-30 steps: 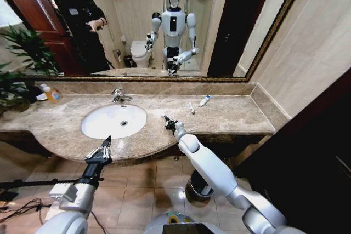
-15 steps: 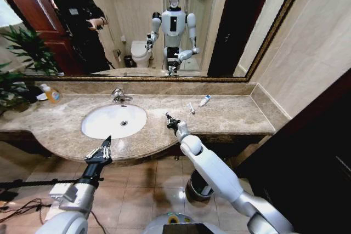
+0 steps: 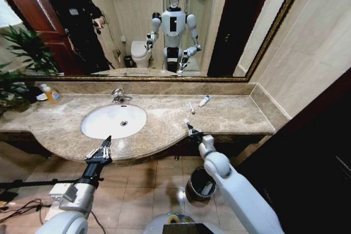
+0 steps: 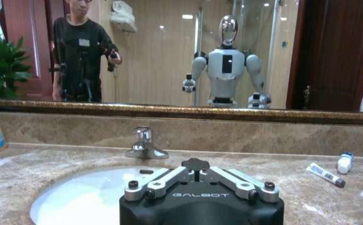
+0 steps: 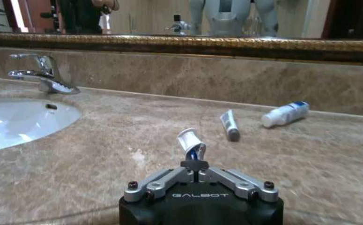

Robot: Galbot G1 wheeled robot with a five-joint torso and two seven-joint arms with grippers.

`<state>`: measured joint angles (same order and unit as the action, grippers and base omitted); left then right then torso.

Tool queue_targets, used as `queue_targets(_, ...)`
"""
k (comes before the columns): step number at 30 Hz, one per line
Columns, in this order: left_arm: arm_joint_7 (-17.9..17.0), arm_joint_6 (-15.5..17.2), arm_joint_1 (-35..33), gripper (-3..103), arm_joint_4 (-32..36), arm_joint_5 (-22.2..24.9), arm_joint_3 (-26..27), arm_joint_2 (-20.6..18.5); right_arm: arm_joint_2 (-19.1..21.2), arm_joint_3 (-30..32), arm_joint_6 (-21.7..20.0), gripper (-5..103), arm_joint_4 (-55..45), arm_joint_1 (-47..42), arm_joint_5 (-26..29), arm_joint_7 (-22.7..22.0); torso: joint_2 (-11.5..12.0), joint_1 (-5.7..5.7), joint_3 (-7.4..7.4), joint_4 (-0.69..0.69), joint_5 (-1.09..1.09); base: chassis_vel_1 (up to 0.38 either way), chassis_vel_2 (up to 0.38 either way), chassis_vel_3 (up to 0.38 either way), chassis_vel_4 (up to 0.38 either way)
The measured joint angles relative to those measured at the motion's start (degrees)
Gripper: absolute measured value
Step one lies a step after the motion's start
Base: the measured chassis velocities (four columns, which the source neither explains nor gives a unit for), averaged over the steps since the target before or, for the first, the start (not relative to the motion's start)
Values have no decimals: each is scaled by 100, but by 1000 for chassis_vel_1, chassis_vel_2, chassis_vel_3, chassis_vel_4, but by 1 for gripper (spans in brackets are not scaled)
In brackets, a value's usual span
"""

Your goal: Pick up the trash from the sink and place it in the trash bin.

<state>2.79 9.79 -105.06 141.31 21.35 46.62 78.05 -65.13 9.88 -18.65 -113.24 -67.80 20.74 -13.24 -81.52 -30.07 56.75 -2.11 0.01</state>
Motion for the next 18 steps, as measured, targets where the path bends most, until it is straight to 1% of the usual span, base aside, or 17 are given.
queue_targets(4,1,0,0,0,0,0,0,0,26,135,35,0,-192,-420,-52,-129,0,0,0,0,0,0,0,0,0)
queue_targets(9,0,0,0,0,0,0,0,0,-66,379,187,0,-326,-1026,-256,-185,0,0,0,0,0,0,0,0,0)
queue_targets(12,0,0,0,0,0,0,0,0,-144,597,287,0,-350,-1355,-362,-91,0,0,0,1,-1,0,0,0,0)
queue_targets(18,0,0,0,0,0,0,0,0,-297,759,449,0,-126,-1579,-488,52,0,0,0,1,-1,0,0,0,0)
